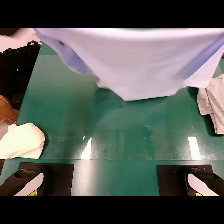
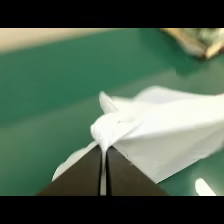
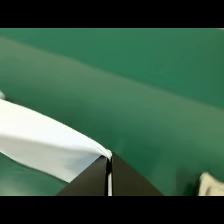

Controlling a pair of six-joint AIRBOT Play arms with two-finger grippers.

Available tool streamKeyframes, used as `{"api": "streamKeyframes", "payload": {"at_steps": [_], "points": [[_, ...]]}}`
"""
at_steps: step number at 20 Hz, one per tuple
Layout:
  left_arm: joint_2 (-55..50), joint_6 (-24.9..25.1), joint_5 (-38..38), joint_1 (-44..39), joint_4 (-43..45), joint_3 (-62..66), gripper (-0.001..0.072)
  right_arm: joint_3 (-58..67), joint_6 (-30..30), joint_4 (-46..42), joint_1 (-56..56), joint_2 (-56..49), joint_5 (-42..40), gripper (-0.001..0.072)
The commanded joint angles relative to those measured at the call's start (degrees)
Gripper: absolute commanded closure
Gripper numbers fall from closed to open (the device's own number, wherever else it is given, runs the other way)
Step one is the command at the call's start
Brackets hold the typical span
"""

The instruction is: Fold the shirts.

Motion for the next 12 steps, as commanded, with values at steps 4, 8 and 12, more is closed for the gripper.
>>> {"api": "streamKeyframes", "payload": {"at_steps": [4, 8, 12], "points": [[5.09, -1.18, 0.94, 0.33, 0.83, 18.49, 0.0685, 13.77, -0.28, -0.26, -0.42, 1.11, 0.57, 0.07], [5.14, -1.51, -0.9, 0.35, 2.14, 20.5, 0.0685, 7.63, -0.28, -0.37, -0.44, 5.53, -6.73, 0.0702], [3.21, -3.85, -6.34, 0.35, 9.62, 11.45, 0.0684, 11.65, -0.24, -0.24, -0.42, -0.07, -1.2, 0.0703]]}}
